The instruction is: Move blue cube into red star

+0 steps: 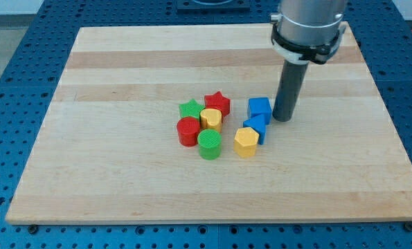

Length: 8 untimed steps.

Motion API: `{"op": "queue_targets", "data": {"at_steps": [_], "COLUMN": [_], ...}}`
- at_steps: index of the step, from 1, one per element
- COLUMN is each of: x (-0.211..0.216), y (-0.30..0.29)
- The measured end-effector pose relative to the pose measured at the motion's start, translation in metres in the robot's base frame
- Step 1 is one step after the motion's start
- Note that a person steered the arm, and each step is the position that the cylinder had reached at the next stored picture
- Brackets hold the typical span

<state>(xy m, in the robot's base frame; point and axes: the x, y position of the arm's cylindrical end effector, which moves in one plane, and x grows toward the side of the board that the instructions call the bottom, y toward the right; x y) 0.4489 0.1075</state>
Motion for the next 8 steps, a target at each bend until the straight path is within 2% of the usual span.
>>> {"op": "queue_targets", "data": {"at_steps": [1,3,5,8], "x": [0.000,-0.031,-0.014,-0.014], "y": [-0.018,0.004,-0.016,-0.039]}}
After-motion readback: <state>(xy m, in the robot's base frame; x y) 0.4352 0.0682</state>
